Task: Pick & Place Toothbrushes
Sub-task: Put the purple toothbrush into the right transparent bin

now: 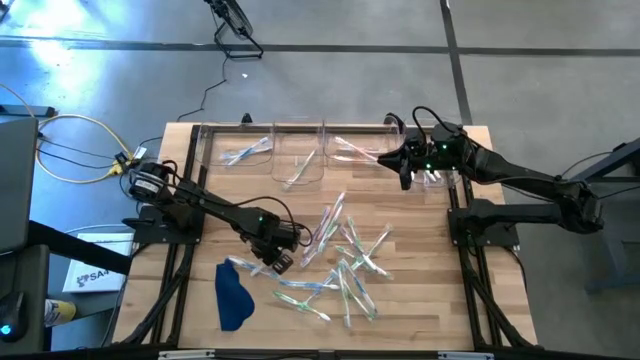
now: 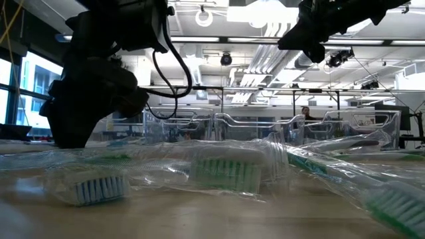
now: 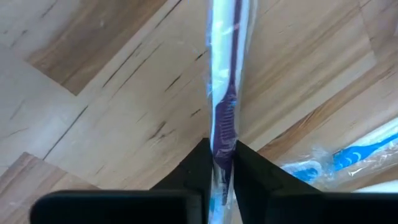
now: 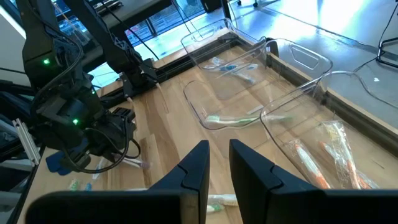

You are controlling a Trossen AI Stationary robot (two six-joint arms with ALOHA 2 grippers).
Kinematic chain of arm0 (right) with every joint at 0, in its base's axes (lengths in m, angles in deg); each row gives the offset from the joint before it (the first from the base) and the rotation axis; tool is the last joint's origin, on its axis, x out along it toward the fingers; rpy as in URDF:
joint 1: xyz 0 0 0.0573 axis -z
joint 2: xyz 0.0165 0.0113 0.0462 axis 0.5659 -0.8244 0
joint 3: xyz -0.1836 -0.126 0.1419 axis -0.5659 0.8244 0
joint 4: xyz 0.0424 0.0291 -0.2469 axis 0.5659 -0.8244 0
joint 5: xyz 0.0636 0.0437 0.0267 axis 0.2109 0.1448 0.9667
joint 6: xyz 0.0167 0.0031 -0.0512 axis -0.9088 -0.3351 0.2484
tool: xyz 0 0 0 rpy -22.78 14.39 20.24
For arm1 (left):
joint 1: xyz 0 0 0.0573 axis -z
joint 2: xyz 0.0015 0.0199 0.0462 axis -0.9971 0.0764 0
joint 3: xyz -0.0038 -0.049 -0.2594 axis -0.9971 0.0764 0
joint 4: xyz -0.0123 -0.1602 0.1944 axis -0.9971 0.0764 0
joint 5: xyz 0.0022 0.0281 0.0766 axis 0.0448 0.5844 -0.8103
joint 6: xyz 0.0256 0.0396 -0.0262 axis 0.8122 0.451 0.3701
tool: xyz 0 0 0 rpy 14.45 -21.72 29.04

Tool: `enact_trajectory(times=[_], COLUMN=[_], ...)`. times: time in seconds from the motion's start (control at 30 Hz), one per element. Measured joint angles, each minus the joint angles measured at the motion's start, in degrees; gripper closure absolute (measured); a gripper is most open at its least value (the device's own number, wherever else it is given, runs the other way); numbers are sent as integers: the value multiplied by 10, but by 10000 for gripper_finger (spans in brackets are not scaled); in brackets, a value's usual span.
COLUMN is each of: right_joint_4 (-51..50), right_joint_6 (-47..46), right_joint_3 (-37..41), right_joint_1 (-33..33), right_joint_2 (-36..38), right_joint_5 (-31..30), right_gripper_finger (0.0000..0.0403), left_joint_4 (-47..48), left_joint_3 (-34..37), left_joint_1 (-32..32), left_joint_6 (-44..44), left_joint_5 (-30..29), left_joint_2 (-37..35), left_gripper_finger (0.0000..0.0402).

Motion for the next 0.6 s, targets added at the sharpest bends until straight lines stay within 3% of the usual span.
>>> enact_trajectory(times=[0.6], right_joint_4=[13], right_joint_6=[0], right_joint_3=[-1], right_joint_1=[0], right_joint_2=[2], right_joint_5=[4], right_gripper_finger=[349], left_joint_4=[11], left_joint_3=[-29], left_joint_1=[-10], left_joint_6=[57], left_joint_5=[-41], left_joint_2=[-44], left_gripper_finger=[376])
